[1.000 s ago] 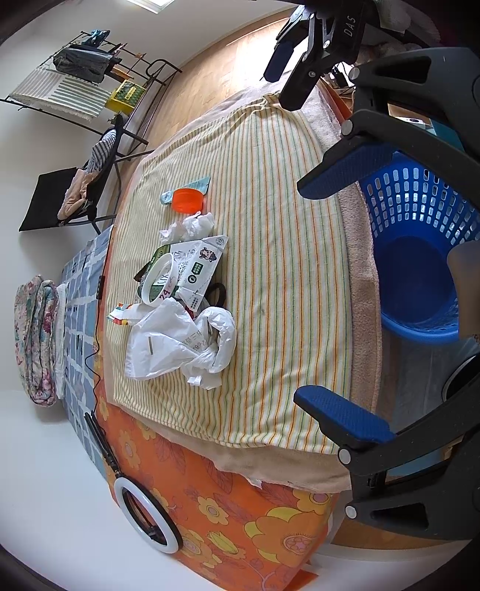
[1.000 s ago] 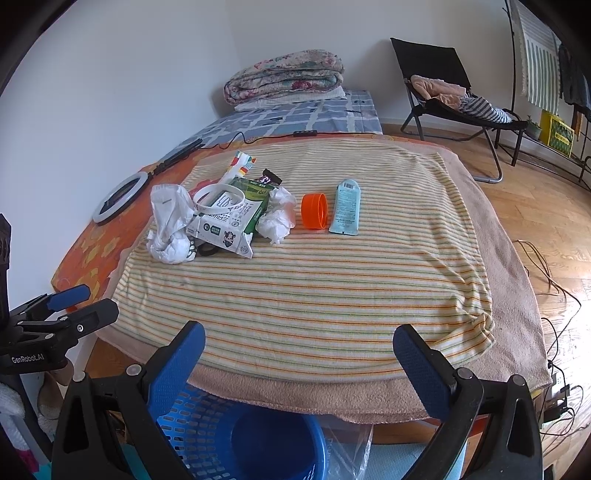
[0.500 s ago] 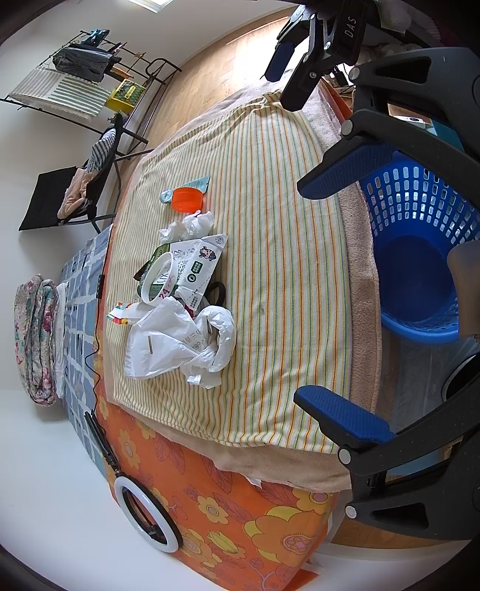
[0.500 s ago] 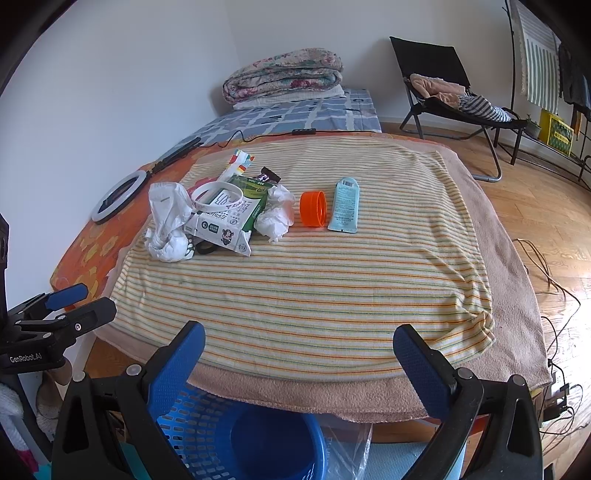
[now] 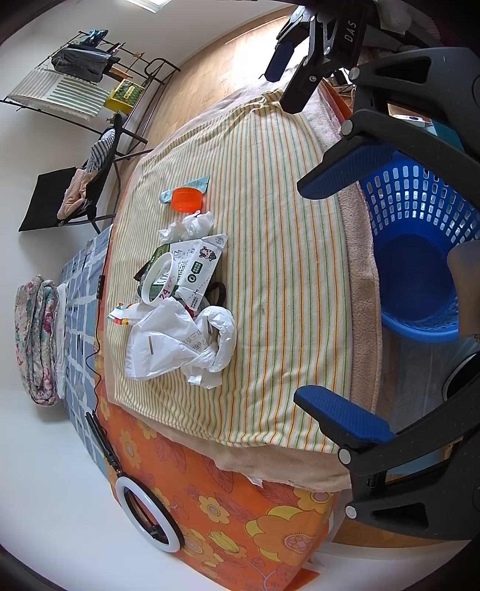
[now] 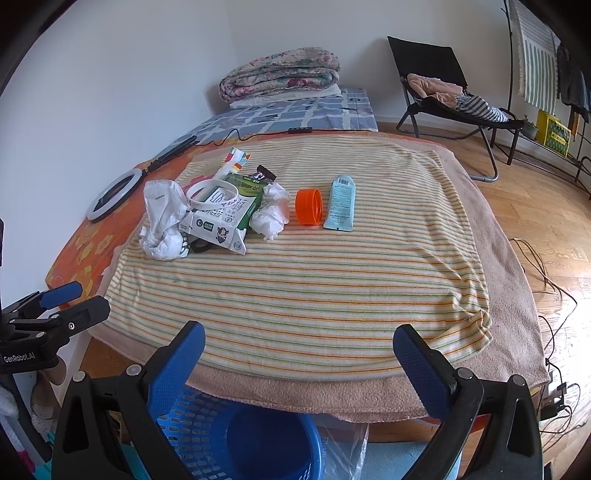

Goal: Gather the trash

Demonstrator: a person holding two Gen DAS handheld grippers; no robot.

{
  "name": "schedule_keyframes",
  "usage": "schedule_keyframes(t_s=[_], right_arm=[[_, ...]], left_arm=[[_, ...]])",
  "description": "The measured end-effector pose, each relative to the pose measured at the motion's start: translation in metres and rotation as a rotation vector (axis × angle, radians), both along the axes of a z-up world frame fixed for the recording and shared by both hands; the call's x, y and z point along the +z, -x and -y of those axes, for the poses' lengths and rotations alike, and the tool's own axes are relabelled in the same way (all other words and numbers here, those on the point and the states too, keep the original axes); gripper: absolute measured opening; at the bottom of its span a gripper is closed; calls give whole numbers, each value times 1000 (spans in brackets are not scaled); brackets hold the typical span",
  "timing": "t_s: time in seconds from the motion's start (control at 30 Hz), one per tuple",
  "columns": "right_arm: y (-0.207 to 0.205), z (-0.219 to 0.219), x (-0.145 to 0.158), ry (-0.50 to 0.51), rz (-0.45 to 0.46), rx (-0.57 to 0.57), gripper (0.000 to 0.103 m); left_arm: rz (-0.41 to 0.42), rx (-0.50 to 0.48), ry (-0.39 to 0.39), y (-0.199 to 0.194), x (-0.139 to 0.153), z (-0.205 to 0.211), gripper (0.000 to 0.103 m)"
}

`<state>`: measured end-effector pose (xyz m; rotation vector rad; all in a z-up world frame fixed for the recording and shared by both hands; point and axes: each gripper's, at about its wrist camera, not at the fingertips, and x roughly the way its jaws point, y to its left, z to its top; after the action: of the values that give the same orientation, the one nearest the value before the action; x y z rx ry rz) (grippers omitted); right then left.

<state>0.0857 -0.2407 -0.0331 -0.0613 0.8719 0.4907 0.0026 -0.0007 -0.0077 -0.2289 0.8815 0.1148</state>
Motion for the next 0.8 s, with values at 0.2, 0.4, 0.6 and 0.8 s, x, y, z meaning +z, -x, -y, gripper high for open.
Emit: schedule_keyframes(t_s=[0.2,0.4,0.6,0.8], right_arm=[[-1,2,0,-4,-3,-10,103],[-1,-1,-2,-9,-22,16,103],[3,-4,-2,-11,-12,41,103],[0,4,-6,-48,-8,31,102]], left_arm=[[0,0,0,0,0,0,102],[-1,0,-1,0,0,0,102],[3,15,-14,-2,-5,-9,102],[-7,33,-34,-10,-8,-27,102]])
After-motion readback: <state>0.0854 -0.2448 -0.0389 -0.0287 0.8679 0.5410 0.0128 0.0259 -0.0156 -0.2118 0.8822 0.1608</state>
